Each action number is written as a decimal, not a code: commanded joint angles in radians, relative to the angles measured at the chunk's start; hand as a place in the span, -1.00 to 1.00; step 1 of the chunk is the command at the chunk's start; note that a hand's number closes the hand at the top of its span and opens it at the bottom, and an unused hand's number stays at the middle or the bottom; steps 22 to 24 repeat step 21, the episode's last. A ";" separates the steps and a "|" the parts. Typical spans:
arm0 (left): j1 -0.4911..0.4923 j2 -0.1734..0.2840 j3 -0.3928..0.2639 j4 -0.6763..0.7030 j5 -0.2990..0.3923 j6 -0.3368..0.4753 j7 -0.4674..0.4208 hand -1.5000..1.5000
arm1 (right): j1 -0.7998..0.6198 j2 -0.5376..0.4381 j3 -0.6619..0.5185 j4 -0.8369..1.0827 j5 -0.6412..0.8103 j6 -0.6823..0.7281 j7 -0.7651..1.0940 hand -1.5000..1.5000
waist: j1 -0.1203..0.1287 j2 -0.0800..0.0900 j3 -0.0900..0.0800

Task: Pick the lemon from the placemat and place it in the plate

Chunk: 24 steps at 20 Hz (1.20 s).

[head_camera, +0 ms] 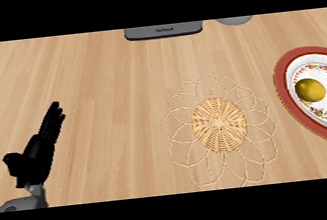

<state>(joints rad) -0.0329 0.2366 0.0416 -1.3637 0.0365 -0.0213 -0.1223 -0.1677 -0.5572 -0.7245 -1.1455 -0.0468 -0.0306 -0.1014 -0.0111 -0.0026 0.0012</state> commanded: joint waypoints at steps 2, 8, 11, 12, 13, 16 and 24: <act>-0.023 0.015 0.016 0.014 0.013 -0.029 0.014 0.00 | 0.135 -0.062 -0.150 0.096 -0.152 0.187 -0.156 -1.00 | -0.003 0.002 0.000; -0.003 0.026 0.034 0.025 0.019 -0.063 -0.030 0.00 | 0.209 -0.183 -0.192 0.395 -0.139 0.374 -0.420 -1.00 | 0.010 0.004 0.000; -0.009 -0.019 -0.010 -0.067 -0.009 -0.009 0.067 0.00 | 0.246 -0.257 -0.201 0.469 -0.145 0.478 -0.488 -1.00 | 0.010 0.002 0.001; 0.006 -0.008 0.010 -0.016 0.009 -0.037 0.022 0.00 | 0.219 -0.254 -0.175 0.603 -0.098 0.473 -0.594 -1.00 | 0.016 0.004 0.002; 0.012 -0.018 -0.005 -0.047 -0.014 -0.021 0.014 0.00 | 0.228 -0.265 -0.165 0.612 -0.079 0.468 -0.638 -1.00 | 0.015 0.003 0.001; -0.019 -0.009 0.007 -0.010 -0.013 -0.035 0.024 0.00 | 0.201 -0.324 -0.133 0.751 -0.030 0.477 -0.709 -1.00 | 0.015 0.004 0.002; -0.028 -0.024 0.010 -0.024 -0.019 -0.016 0.040 0.00 | 0.181 -0.324 -0.113 0.839 -0.002 0.425 -0.829 -1.00 | 0.016 0.004 0.004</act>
